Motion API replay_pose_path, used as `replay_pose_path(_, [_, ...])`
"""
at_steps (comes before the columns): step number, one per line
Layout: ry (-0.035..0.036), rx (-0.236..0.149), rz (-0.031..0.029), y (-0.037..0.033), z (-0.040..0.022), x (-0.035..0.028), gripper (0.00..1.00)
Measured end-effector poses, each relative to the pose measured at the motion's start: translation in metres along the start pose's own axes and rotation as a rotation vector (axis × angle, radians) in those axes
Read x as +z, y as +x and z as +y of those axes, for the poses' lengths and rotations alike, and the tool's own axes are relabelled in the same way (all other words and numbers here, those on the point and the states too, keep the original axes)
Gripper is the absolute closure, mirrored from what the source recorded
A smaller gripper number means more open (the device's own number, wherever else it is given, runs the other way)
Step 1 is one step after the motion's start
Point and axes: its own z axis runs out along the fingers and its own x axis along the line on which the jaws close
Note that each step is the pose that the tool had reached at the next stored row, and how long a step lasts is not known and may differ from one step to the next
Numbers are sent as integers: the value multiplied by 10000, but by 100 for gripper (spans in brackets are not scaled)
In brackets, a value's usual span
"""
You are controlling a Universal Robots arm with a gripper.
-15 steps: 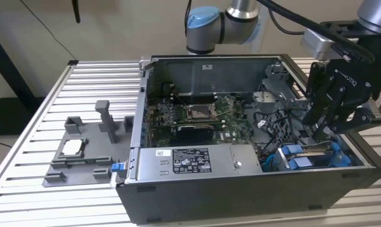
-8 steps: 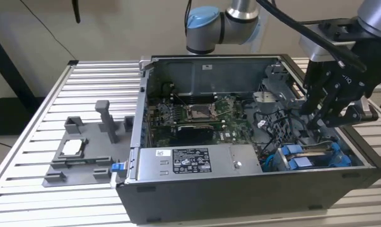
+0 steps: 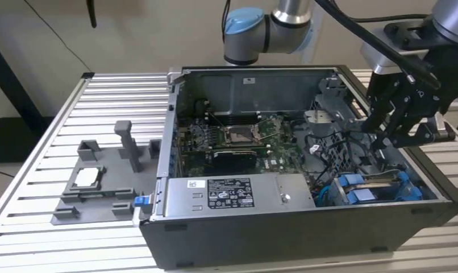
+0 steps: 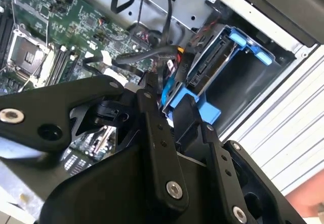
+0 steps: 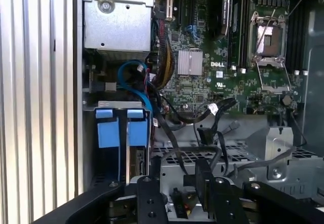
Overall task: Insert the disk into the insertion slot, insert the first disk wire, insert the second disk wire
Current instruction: 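Insert the first disk wire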
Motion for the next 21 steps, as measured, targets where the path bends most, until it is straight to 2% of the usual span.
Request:
replay_pose_path(2, [115, -50, -77, 0, 0, -4, 59])
replay_pose_path(4, [299, -116, -216, 0, 0, -4, 59])
replay_pose_path(5, [413, -148, -254, 0, 0, -4, 59])
replay_pose_path(7, [681, -214, -294, 0, 0, -6, 59])
replay_pose_path(9, [1009, -287, -342, 1, 0, -4, 59])
replay_pose_path(10, [1103, -327, -355, 1, 0, -3, 59])
replay_pose_path(13, [1098, -540, -398, 2, -3, 2, 59])
replay_pose_path(16, [1207, -712, -465, 2, -12, 2, 59])
replay_pose_path(19, [1387, -848, -542, 3, -24, 2, 59])
replay_pose_path(20, [1423, -872, -569, 7, -28, 1, 59])
replay_pose_path(21, [1422, -884, -576, 15, -37, 1, 59])
